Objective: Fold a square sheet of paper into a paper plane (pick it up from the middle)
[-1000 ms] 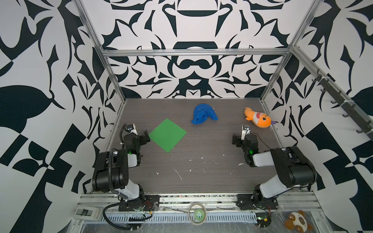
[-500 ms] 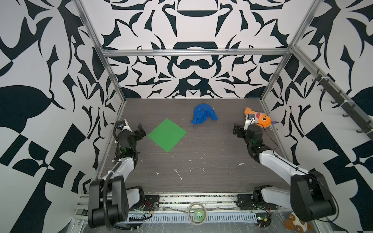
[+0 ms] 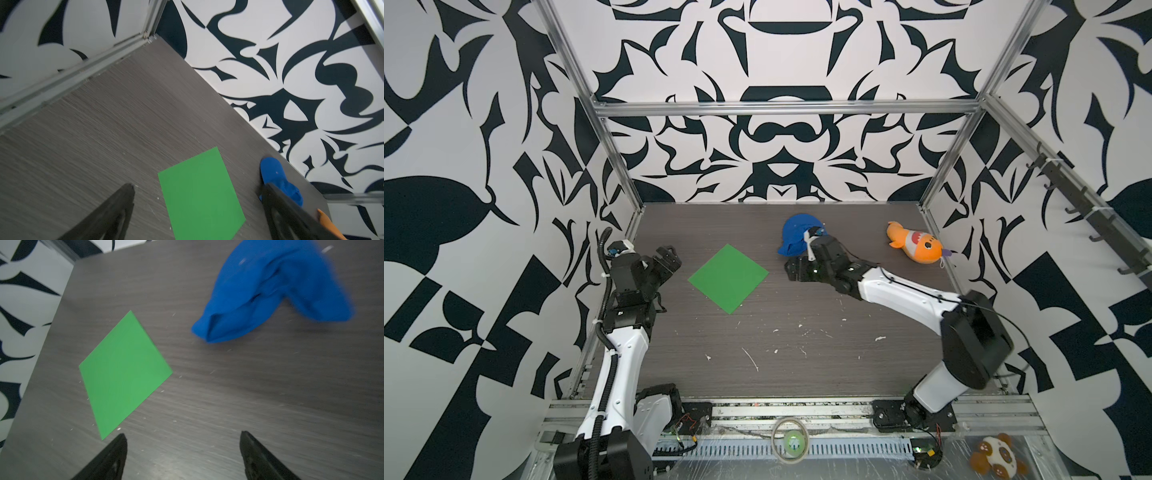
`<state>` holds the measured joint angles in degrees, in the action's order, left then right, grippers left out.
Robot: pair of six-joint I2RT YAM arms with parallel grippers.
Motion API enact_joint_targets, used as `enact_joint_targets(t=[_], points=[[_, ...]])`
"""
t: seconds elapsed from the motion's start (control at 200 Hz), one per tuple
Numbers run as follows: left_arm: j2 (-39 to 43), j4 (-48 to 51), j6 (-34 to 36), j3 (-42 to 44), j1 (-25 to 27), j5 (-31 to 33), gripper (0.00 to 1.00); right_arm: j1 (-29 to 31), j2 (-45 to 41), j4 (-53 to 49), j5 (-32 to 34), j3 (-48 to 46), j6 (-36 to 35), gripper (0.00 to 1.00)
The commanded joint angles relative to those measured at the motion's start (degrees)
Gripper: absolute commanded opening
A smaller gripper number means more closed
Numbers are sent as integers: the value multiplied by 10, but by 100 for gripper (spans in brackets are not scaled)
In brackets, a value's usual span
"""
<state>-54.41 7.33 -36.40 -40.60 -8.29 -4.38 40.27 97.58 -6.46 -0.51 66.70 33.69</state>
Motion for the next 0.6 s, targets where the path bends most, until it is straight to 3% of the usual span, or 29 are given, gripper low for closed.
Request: enact_joint_targets(t=[0.0,0.3,0.595], points=[[-8,66,5,-16,-1,-62,99,43,48,2,-25,70,57,86],[-11,74,26,-16,-1,-71,100,74,245,-12,-69,265,94,82],[-20,76,32,-16,-1,-67,100,96,345,-16,-129,359,139,78]])
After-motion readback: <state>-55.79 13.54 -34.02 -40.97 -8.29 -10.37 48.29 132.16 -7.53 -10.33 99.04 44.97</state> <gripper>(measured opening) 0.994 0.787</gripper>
